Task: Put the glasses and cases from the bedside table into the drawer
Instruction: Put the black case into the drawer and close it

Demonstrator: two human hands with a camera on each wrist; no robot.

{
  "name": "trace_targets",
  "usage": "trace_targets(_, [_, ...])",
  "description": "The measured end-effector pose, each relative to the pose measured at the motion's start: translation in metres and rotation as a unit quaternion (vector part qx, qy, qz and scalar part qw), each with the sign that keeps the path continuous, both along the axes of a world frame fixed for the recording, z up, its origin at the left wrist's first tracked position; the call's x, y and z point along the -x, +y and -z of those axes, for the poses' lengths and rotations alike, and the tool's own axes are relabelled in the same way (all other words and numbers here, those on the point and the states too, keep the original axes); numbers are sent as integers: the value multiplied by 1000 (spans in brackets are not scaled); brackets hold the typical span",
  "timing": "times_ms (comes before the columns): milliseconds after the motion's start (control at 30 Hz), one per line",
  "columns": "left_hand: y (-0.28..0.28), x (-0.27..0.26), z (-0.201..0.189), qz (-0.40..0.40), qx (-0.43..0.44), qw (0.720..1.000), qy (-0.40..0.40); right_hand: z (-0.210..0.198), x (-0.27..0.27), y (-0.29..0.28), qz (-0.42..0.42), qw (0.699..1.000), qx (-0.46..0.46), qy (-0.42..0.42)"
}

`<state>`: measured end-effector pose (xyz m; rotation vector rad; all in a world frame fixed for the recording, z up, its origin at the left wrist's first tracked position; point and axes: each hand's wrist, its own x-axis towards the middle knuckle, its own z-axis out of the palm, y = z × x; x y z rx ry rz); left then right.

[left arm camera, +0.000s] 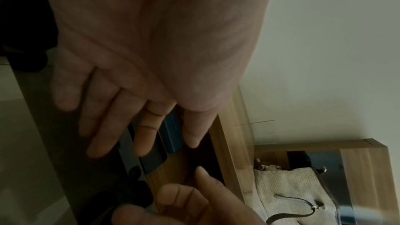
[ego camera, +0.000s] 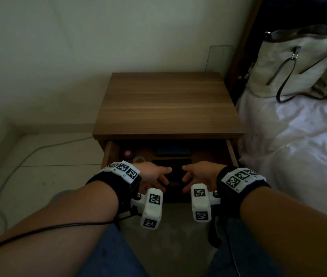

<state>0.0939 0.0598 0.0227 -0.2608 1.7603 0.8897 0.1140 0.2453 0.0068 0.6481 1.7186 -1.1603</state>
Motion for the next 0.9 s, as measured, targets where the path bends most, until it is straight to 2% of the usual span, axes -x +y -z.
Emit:
trace_targets(233, [0, 4, 2, -27, 1, 999, 24, -5, -2, -2, 4, 1000, 11, 24])
trace_targets(500, [3, 15, 5, -40, -13, 997, 72, -18, 0, -7, 26, 996, -19, 81])
trace_targets(667, [1, 23, 11, -51, -19, 995, 89, -14, 7, -12, 70, 992, -31, 105])
trace_targets(900, [2, 34, 21, -91, 0, 987, 129, -9, 20, -18, 170, 980, 2, 107])
